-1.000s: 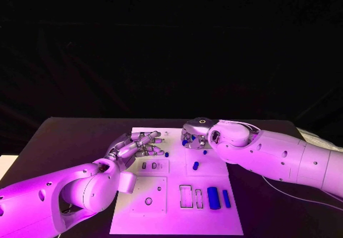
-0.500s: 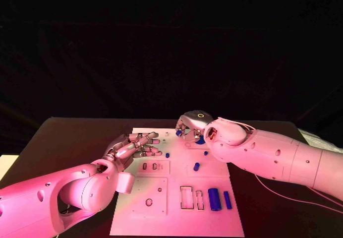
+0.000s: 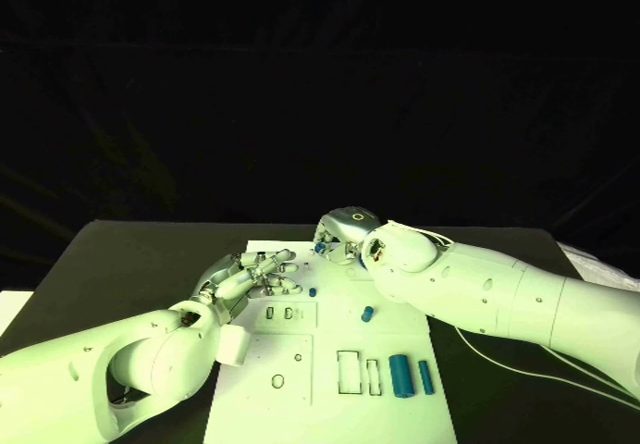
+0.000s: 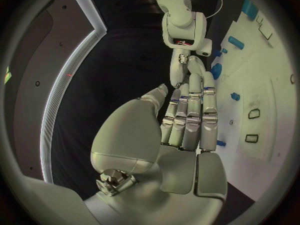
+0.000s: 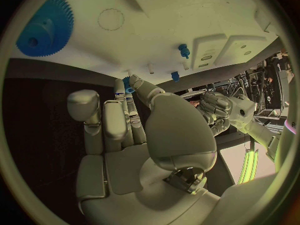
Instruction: Assemble the parts on the task board
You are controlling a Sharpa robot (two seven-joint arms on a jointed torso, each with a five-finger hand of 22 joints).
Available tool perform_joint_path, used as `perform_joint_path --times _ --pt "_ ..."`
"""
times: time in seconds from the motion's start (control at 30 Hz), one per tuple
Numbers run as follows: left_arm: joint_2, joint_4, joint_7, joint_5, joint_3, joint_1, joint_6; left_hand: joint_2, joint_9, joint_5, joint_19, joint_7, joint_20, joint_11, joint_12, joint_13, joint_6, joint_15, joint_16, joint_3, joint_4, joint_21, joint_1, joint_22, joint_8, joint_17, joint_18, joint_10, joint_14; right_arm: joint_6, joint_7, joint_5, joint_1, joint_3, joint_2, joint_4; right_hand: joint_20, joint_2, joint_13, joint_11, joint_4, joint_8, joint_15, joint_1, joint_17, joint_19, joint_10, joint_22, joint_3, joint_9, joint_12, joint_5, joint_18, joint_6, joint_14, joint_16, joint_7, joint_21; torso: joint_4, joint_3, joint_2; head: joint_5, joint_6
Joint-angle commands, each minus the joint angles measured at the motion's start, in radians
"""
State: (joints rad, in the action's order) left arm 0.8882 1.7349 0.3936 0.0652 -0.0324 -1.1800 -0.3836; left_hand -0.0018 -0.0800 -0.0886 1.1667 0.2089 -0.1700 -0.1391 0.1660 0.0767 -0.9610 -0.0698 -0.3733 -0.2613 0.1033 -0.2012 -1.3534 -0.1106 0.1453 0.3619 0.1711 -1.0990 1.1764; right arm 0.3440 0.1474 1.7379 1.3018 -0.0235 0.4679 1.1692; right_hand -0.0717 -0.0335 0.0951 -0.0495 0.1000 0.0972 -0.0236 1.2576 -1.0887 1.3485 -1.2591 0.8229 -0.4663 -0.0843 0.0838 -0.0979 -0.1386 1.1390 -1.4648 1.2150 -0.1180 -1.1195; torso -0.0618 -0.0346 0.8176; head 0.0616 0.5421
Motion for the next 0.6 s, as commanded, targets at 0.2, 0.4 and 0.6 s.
perform_joint_path --times 0.2,0.4,0.6 --pt "-0.003 0.003 0.005 0.001 0.001 -0.001 0.013 -0.007 -0.002 -0.002 -0.001 -0.002 -0.004 0.001 0.001 -0.001 0.006 -0.002 -0.003 -0.004 -0.001 0.004 0.0 0.0 0.006 0.001 0.007 0.005 -0.006 -0.009 0.003 0.003 -0.002 0.0 -0.034 -0.036 -0.002 0.004 -0.001 -0.008 -0.007 0.002 -0.003 0.002 -0.004 0.002 0.005 0.005 -0.002 -0.023 -0.009 0.0 0.014 -0.002 -0.041 0.006 -0.005 -0.009 -0.0045 -0.0038 0.01 0.002 -0.009" --pt "-0.004 0.004 0.003 0.001 0.001 -0.001 0.014 -0.007 -0.002 -0.002 -0.001 -0.002 -0.004 0.001 0.001 -0.001 0.006 -0.002 -0.003 -0.004 -0.001 0.004 0.0 0.0 0.006 0.001 0.007 0.005 -0.006 -0.016 0.002 0.001 -0.003 0.0 -0.046 -0.047 -0.002 0.003 -0.001 -0.008 -0.009 0.001 -0.002 0.001 -0.004 0.001 0.005 0.006 -0.001 -0.024 -0.01 0.003 0.014 -0.003 -0.041 0.006 -0.006 -0.011 -0.0052 -0.0045 0.011 0.001 -0.004" --pt "-0.005 0.004 0.002 0.001 0.001 -0.001 0.016 -0.009 -0.002 -0.002 -0.001 -0.002 -0.004 0.001 0.002 -0.002 0.007 -0.002 -0.006 -0.009 -0.002 0.005 0.003 -0.001 0.007 0.003 0.007 0.006 -0.008 -0.022 0.027 0.008 -0.003 0.0 -0.055 -0.059 -0.003 0.002 -0.001 -0.009 -0.011 0.0 -0.001 0.0 -0.004 0.0 0.007 0.008 -0.001 -0.024 -0.012 0.006 0.014 -0.005 -0.04 0.008 -0.007 -0.013 -0.0042 -0.0049 0.012 0.001 0.0"
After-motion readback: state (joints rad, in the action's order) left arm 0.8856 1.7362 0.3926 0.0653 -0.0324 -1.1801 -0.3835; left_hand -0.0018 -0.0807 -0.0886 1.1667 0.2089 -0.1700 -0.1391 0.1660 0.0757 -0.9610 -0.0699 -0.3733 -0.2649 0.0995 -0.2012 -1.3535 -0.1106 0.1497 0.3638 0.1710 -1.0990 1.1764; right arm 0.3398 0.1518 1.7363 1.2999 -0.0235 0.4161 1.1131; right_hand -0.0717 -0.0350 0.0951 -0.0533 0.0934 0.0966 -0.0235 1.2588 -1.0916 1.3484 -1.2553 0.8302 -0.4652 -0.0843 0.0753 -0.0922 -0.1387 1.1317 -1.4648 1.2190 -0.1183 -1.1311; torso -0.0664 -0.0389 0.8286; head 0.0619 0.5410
